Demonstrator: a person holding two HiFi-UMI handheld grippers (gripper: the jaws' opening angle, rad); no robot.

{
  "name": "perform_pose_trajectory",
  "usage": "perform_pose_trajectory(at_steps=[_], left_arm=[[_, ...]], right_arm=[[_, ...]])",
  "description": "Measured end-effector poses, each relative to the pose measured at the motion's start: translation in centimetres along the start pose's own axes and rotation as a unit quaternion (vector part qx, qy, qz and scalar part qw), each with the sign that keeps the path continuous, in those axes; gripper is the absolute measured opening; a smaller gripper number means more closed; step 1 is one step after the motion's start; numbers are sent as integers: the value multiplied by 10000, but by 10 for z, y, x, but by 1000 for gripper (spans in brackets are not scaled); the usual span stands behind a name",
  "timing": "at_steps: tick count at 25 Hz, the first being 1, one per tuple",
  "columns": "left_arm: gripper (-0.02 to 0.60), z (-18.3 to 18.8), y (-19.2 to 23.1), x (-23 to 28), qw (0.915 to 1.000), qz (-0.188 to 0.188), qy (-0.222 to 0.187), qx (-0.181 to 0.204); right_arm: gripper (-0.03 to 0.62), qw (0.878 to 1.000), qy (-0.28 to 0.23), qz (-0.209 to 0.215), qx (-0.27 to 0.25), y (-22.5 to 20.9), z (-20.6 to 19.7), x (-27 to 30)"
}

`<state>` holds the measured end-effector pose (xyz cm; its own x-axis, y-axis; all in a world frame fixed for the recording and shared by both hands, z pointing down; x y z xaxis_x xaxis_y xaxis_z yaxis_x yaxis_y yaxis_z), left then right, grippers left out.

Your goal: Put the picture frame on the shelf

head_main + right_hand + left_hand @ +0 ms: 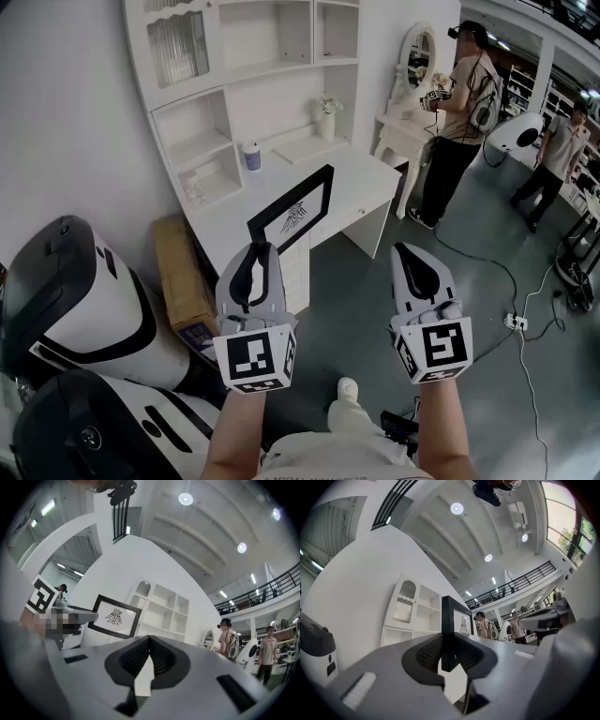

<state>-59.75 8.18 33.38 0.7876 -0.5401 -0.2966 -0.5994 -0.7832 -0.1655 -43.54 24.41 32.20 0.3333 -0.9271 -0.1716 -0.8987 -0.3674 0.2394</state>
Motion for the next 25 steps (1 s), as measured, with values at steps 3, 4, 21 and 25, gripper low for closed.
perform_pose_trajectory(at_steps=[3, 4, 21, 25], left_arm=[[78, -7, -8, 26, 10000, -4, 10, 34], [78, -9, -11, 35, 10000, -7, 29, 46], [78, -38, -88, 223, 9992, 342, 62, 176], [78, -44, -101, 251, 9991, 330, 131, 215]], right_arm=[[9, 10000, -42, 7, 80, -21, -8, 20], [9, 9999, -45, 22, 98, -28, -12, 28], [9, 9979, -107, 586, 249, -191, -66, 161], [9, 9976, -98, 639, 261, -213, -74, 177]])
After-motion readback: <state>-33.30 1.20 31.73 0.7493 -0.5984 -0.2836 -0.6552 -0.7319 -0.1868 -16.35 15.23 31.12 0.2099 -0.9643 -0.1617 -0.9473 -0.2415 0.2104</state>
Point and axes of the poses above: the fingertips, and each gripper's own axes: x forward along the fingers, y to its left, z out of its top, the point moved 6 cm from there along -x, backward along the fingers, and after that the axes turned 5 degrees about x, right-handed, at the moved point
